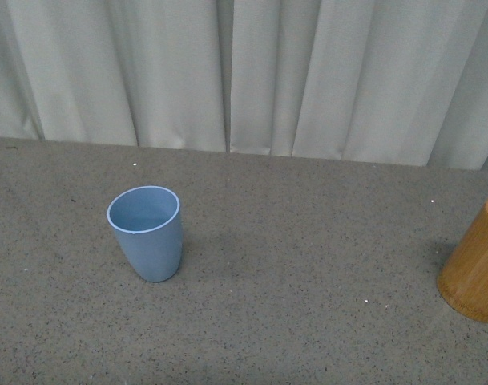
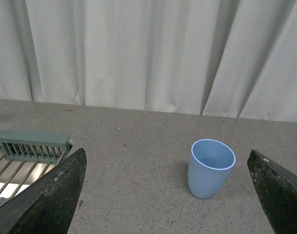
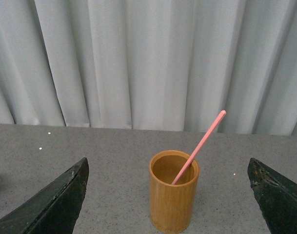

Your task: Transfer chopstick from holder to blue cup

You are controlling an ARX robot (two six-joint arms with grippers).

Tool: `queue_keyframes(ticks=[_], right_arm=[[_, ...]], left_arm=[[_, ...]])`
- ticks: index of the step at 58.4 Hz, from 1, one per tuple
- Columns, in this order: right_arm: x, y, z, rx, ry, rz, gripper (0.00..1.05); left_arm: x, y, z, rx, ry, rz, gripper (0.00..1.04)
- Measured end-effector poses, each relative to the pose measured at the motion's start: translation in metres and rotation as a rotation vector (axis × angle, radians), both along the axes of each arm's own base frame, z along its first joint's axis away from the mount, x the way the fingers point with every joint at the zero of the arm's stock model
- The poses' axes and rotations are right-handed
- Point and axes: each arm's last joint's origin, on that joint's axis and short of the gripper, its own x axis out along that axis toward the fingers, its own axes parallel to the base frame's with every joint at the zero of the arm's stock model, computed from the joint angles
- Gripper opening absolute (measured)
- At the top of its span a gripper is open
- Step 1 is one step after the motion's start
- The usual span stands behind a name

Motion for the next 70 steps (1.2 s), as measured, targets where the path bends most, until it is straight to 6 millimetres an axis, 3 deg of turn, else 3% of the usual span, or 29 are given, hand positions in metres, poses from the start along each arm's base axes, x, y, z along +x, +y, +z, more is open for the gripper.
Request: queue_keyframes(ticks=[70], right_arm=[[0.0, 0.0, 0.0, 0.0, 0.0, 0.0, 0.95]], left_arm=[[0.0, 0.0, 0.0, 0.0, 0.0, 0.0, 0.98]])
